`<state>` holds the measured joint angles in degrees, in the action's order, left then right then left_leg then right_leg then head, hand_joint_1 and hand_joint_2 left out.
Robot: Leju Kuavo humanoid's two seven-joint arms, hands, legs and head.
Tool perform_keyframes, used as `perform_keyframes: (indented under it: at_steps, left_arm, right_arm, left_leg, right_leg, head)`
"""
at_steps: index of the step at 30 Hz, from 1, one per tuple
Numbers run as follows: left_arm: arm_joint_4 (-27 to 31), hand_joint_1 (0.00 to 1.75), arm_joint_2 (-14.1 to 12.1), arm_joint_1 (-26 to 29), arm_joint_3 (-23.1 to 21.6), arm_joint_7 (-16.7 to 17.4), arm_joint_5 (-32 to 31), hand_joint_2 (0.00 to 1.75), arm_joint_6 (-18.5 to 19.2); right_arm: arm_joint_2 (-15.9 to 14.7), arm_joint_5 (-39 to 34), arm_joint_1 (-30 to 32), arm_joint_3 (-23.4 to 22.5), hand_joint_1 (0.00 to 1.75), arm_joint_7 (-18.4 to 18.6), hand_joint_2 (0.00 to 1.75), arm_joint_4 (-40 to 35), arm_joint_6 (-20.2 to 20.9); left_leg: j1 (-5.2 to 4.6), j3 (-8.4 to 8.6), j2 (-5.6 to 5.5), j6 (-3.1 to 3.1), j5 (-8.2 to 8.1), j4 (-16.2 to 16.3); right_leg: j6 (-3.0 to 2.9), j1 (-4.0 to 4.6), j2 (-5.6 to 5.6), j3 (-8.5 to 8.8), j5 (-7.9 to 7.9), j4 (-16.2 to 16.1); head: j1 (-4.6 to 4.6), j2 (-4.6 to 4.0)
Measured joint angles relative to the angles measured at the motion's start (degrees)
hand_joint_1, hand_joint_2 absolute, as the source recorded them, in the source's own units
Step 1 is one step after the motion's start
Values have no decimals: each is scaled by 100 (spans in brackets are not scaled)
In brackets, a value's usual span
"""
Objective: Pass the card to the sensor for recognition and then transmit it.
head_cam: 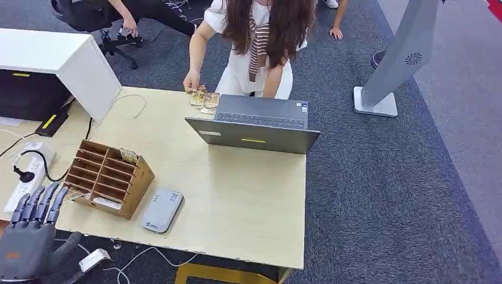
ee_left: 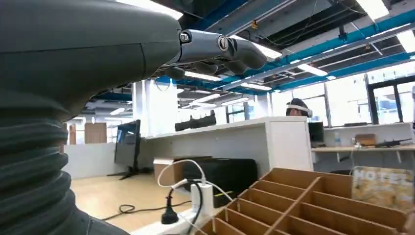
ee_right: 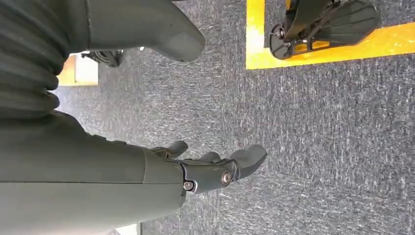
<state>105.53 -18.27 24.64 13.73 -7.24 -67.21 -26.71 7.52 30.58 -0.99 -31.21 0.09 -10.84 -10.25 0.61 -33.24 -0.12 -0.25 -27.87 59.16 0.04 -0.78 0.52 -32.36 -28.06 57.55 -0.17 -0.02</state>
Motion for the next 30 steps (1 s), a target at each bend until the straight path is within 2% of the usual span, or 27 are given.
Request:
perform_keyframes:
  at_steps: [4,6,10,17,23,30]
  left_arm:
    - [-4,0,129,24,317,-81,-123,175,42]
    - [-72,0,243,-24,555,-249,-188,175,50]
    - [-394,0,415,-201,1165,-616,-240,175,50]
    - [-891,0,599,-491,1752,-828,-431,175,85]
    - [-1418,0,638,-831,1971,-872,-701,175,149]
    - [-1694,0,638,-1032,1997,-830,-763,175,155]
  right_arm:
    - [0,22,-4,0,0,0,175,0,0]
    - [0,112,-4,0,0,0,175,0,2]
    - [11,203,-3,0,0,11,175,0,2]
    - [26,304,-3,0,0,22,175,0,52]
    - [42,409,-9,0,0,9,175,-2,105]
    - [54,413,-18,0,0,9,175,-2,105]
  left_leg:
    - [-1,2,-3,0,0,0]
    - [-1,2,-2,0,0,0]
    - [0,4,-2,0,0,0]
    - [1,4,-4,0,0,0]
    - [0,4,-7,0,1,0]
    - [-1,5,-8,0,1,1]
  right_leg:
    - [0,0,-2,6,0,0]
    - [0,0,-1,6,0,0]
    - [0,0,-1,5,0,0]
    - [0,0,-2,5,0,0]
    - [0,0,-4,7,0,0]
    - [0,0,-4,6,1,0]
  head:
    - [0,2]
    - [2,2]
    - [0,2]
    - [-2,2]
    - [0,2]
    - [0,2]
